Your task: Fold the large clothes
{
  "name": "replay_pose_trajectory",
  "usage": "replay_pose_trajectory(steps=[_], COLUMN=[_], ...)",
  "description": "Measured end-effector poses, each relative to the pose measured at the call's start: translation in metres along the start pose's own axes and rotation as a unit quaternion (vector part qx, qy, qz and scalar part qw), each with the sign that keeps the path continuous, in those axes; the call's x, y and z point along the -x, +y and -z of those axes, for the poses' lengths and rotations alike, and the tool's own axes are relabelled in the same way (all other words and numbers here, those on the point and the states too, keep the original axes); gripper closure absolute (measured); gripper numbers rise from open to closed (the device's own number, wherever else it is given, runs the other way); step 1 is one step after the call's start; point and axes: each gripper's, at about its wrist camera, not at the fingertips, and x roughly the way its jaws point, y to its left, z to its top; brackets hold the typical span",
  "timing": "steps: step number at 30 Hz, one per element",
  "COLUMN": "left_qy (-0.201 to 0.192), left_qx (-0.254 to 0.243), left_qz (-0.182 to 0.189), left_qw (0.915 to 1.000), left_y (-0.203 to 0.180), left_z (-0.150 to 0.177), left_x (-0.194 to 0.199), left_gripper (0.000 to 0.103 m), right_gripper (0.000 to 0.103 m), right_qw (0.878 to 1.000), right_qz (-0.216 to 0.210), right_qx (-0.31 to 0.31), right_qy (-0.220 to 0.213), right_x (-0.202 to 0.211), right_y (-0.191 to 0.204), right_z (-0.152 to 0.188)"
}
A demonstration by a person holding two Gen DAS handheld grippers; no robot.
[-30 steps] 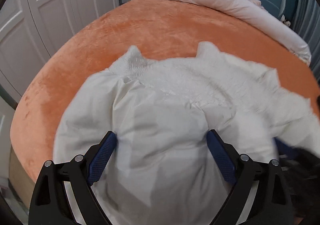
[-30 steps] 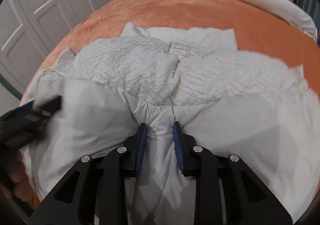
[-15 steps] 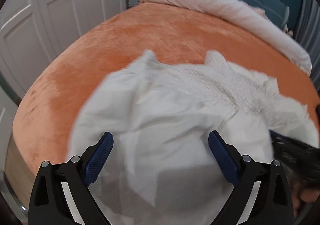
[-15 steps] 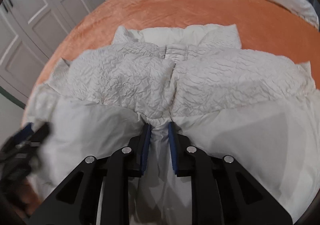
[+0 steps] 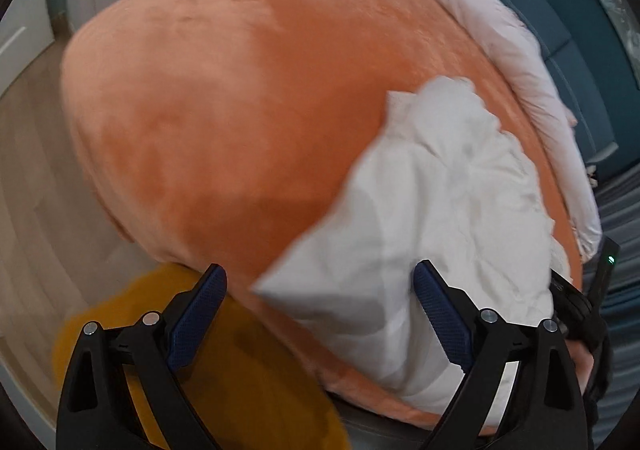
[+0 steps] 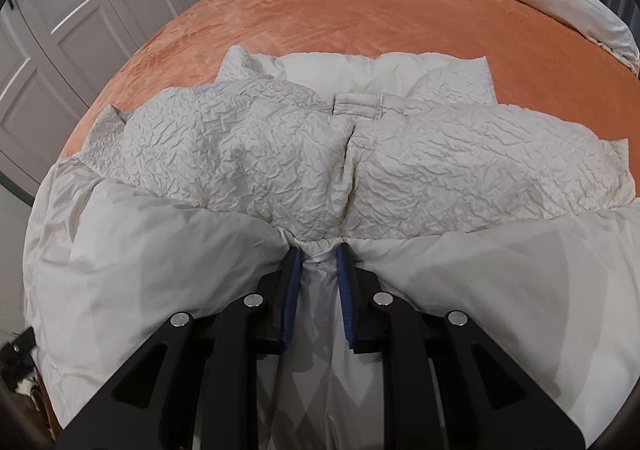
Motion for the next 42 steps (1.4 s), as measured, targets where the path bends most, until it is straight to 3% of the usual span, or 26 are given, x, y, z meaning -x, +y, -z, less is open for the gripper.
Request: replay_pose_trajectory(steps=[3, 5, 7, 8, 10, 12, 15, 19, 22, 27, 33, 35, 40, 42], left_qy=[0.018, 0.023, 0.03, 0.031, 0.018, 0.006, -0.019, -0.061, -0.083, -0.103, -0.092, -0.086, -0.077, -0.072], left_qx=[0.001, 0.01, 0.018, 0.02, 0.007, -0.027, -0.07, -0.13, -0.164, -0.257, -0.38, -0.408, -0.444, -0.457], left_qz=[0.039, 0.034, 0.045, 0.055, 0.067, 0.077, 0.086, 0.099, 0.123, 0.146, 0.153, 0.156, 0.158, 0.156], left_qw=[0.9991, 0.9991, 0.9984, 0.9978, 0.9976, 0.9966, 0.9937, 0.9846, 0.9753, 0.9499, 0.9074, 0.8955, 0.8787, 0.8728], left_y=[-0.016, -0.023, -0.028, -0.032, -0.035, -0.045, -0.064, -0.1, -0.131, -0.19, -0.271, -0.294, -0.324, -0.336], left_z=[0.003, 0.003, 0.002, 0.001, -0.001, -0.001, 0.005, 0.017, 0.023, 0.048, 0.097, 0.113, 0.124, 0.13], left_x=[-0.014, -0.024, -0.026, -0.022, -0.008, 0.008, 0.035, 0.071, 0.095, 0.127, 0.117, 0.106, 0.099, 0.092], left_gripper=[0.011, 0.015, 0.04, 0.046, 0.069, 0.082, 0.091, 0.094, 0.096, 0.096, 0.096, 0.096, 0.096, 0.096], right_gripper=[0.086, 0.086, 0.085, 0.085, 0.082, 0.084, 0.091, 0.097, 0.1, 0.103, 0.103, 0.103, 0.103, 0.103], right_qw=[1.0, 1.0, 1.0, 0.999, 0.997, 0.994, 0.994, 0.992, 0.992, 0.986, 0.98, 0.973, 0.946, 0.936], right_qz=[0.001, -0.005, -0.02, -0.028, -0.058, -0.082, -0.092, -0.112, -0.117, -0.153, -0.187, -0.211, -0.276, -0.305], right_qx=[0.002, -0.001, -0.015, -0.025, -0.05, -0.06, -0.053, -0.05, -0.044, -0.062, -0.072, -0.096, -0.163, -0.175], right_qy=[0.0, -0.002, 0.0, 0.0, -0.01, -0.027, -0.033, -0.013, -0.001, 0.004, 0.002, -0.004, -0.034, -0.002], right_x=[0.001, 0.002, 0.012, 0.019, 0.042, 0.07, 0.098, 0.106, 0.094, 0.071, 0.056, 0.057, 0.11, 0.105], right_y=[0.001, -0.001, -0.005, -0.008, -0.017, -0.024, -0.032, -0.036, -0.034, -0.037, -0.041, -0.051, -0.081, -0.083], right_z=[0.0, 0.0, 0.0, 0.001, 0.009, 0.026, 0.055, 0.089, 0.104, 0.111, 0.116, 0.119, 0.152, 0.168])
